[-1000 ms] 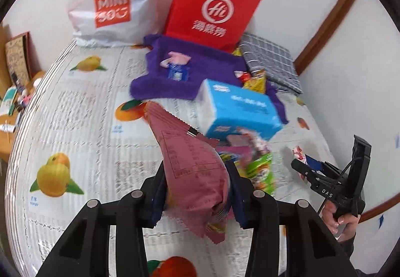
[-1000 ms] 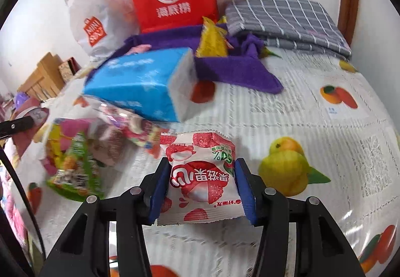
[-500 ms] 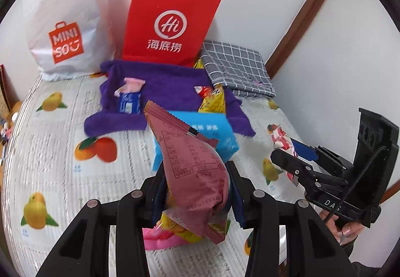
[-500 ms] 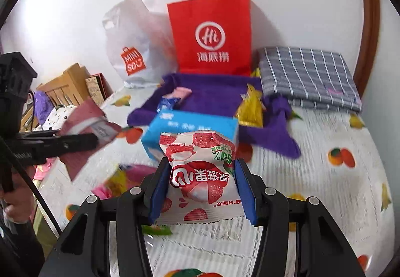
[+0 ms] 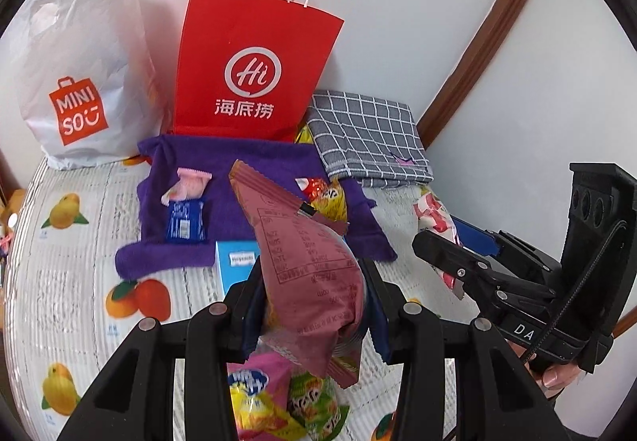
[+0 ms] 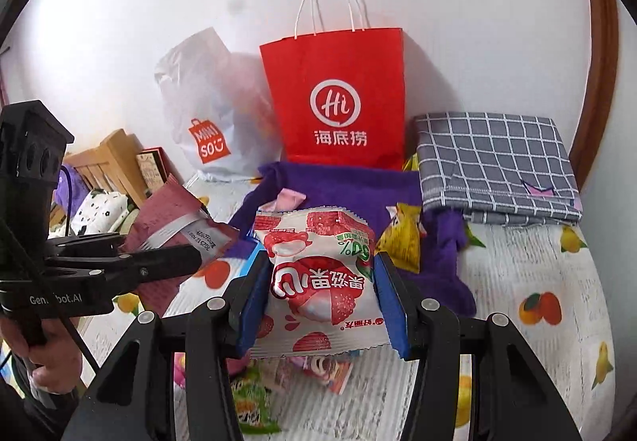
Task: Organize snacks
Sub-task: 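Lift the pink bag with the left tool while the right tool lifts the strawberry packet toward the towel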
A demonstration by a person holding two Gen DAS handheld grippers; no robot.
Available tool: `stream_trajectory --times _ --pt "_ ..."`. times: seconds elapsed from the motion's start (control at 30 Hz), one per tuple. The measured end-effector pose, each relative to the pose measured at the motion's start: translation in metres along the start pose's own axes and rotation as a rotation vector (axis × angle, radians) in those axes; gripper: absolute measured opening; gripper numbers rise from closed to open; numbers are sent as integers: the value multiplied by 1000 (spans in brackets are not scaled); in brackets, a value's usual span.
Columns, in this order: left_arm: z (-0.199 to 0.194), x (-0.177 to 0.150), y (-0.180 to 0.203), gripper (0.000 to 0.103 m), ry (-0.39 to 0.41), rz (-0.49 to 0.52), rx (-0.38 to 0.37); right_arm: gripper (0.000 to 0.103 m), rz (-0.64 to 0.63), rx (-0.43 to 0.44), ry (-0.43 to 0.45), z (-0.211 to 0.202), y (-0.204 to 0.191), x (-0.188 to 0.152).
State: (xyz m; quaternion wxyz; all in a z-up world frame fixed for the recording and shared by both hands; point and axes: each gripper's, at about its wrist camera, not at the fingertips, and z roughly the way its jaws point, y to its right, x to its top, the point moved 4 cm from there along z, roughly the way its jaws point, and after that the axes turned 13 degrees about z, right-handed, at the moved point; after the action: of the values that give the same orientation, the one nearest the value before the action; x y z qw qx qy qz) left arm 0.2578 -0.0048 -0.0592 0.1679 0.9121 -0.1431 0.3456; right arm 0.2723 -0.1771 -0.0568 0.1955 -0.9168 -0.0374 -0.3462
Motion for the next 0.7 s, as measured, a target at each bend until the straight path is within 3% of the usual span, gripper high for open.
stream_trajectory --times 0.7 --pt "22 37 -37 41 5 -16 30 51 40 -12 -24 51 5 60"
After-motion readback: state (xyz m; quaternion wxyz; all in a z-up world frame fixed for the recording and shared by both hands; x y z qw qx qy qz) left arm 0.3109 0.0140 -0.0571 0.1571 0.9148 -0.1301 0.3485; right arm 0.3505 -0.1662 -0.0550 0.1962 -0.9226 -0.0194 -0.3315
